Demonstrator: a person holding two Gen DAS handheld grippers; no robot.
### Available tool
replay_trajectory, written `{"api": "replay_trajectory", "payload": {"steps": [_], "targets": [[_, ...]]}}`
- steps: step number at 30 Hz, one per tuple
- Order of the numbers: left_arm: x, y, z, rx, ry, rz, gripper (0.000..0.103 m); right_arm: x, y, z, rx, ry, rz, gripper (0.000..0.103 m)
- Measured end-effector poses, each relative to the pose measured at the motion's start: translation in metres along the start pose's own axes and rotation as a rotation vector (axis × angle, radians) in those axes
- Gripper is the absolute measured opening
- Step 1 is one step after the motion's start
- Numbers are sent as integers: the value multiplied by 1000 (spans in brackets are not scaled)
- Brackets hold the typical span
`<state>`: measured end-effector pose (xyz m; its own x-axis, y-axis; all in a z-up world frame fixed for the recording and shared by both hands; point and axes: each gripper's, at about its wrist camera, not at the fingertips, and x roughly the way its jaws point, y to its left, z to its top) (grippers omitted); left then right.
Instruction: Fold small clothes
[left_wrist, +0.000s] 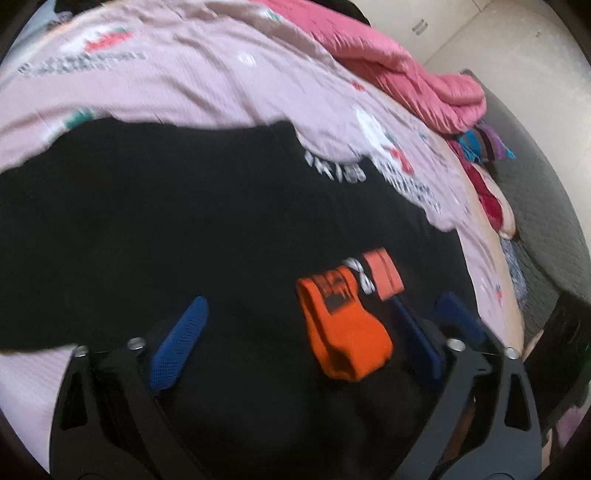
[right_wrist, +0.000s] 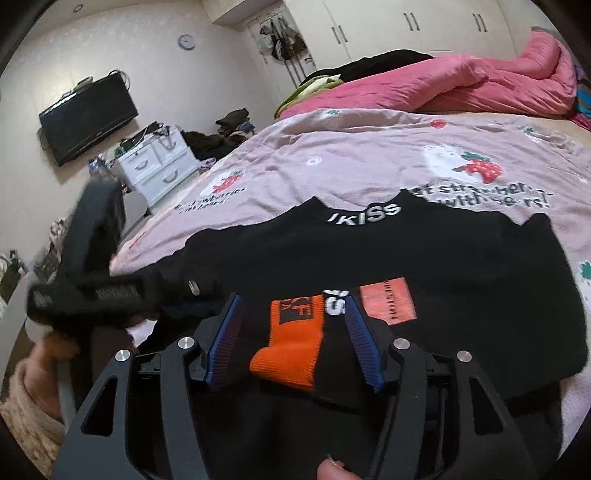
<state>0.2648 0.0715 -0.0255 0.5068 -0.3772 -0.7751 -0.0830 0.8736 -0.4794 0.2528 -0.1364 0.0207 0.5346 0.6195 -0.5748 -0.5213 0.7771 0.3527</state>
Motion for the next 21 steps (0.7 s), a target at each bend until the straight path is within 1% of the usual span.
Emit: {"api": "replay_trajectory", "payload": {"steps": [2,3,5,9,12,13,14,15,16,17,19,21], "targets": [[9,-5,-5,10,25,-17,64,-9,-11,4,-2,-11,-73,57],[12,-7,-7,18,35,-24,60,-15,-18,5,2,-18,-119,57],[20,-13,-12,19,47,-45,50,-24,-31,7,32,-29,-159,57],[34,-22,-18,21,68,-53,49,-44,-61,7,108,-60,-205,58],[38,-29,-17,22,53,-50,49,-54,-80,6,157,-77,-244,59],[40,-32,-15,26,44,-52,47,-55,-85,7,172,-78,-247,59],[41,-35,-14,32,37,-49,43,-55,-89,8,185,-78,-249,59],[42,-38,-12,48,25,-44,35,-56,-95,8,205,-79,-256,59],[42,-41,-10,62,16,-47,16,-56,-98,7,217,-78,-261,59],[43,-42,-8,67,14,-55,8,-57,-99,7,227,-79,-261,59],[42,-42,-4,69,11,-79,6,-60,-103,6,242,-79,-265,59],[34,-42,0,82,-15,-93,5,-63,-105,5,243,-79,-271,59]]}}
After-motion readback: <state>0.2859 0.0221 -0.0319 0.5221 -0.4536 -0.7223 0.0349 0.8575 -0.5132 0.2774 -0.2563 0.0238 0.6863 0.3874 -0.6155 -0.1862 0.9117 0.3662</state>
